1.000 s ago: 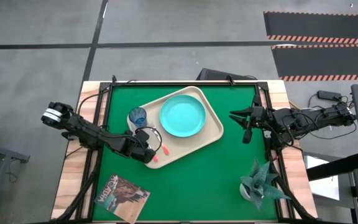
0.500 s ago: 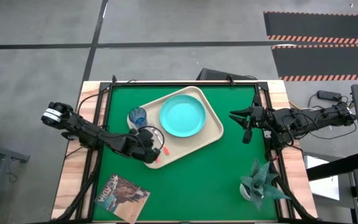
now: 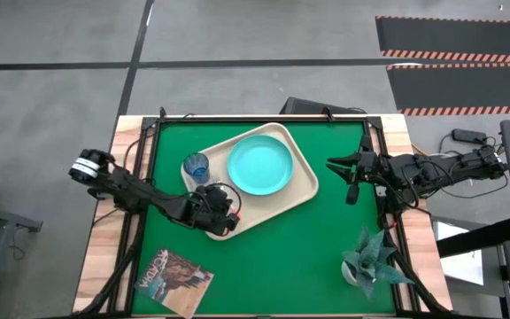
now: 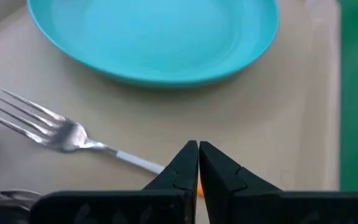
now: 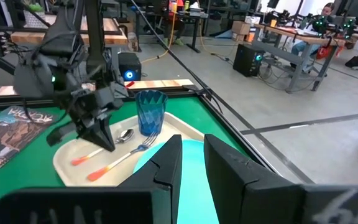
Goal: Pick and place plate/cup/fork/spoon on tray
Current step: Adjust the position of the spoon and fork on the white tray
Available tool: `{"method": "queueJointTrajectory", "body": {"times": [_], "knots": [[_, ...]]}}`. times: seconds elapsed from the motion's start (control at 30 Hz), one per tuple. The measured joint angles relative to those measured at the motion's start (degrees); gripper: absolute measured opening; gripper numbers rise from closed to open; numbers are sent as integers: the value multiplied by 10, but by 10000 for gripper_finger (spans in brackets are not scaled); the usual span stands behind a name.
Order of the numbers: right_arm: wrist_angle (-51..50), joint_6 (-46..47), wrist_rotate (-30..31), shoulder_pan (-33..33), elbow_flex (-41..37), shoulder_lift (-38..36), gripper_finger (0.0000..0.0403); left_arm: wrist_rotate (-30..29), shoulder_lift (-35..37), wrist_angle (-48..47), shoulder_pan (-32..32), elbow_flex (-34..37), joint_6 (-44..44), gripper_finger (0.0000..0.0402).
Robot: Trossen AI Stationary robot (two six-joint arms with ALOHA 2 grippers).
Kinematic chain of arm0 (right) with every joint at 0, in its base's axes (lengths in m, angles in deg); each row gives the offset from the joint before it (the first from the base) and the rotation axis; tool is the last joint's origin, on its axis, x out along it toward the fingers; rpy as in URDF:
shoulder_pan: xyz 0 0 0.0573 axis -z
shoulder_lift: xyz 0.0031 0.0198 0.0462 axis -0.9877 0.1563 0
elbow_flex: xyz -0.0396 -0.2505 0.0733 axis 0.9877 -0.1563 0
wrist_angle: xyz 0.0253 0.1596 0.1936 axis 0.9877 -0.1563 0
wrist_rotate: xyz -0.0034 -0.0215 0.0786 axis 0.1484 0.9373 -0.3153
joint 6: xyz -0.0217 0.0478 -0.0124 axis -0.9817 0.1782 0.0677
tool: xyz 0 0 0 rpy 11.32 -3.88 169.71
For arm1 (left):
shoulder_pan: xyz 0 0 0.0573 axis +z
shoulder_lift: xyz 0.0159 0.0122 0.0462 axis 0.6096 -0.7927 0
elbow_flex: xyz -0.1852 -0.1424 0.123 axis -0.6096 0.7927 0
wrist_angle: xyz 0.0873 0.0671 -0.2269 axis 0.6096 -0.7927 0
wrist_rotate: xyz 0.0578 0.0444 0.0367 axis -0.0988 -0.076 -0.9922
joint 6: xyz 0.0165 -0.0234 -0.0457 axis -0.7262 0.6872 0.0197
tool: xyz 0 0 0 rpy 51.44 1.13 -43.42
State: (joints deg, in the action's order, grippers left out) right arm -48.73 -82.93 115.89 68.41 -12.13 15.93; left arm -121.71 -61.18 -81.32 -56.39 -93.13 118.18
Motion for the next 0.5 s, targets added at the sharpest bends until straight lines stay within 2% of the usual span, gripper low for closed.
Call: {"method": "queueJointTrajectory", "body": {"times": [0.5], "knots": [[-2,0,0,0,0,0,59,28,-74,-4,0,2,65,0]]}}
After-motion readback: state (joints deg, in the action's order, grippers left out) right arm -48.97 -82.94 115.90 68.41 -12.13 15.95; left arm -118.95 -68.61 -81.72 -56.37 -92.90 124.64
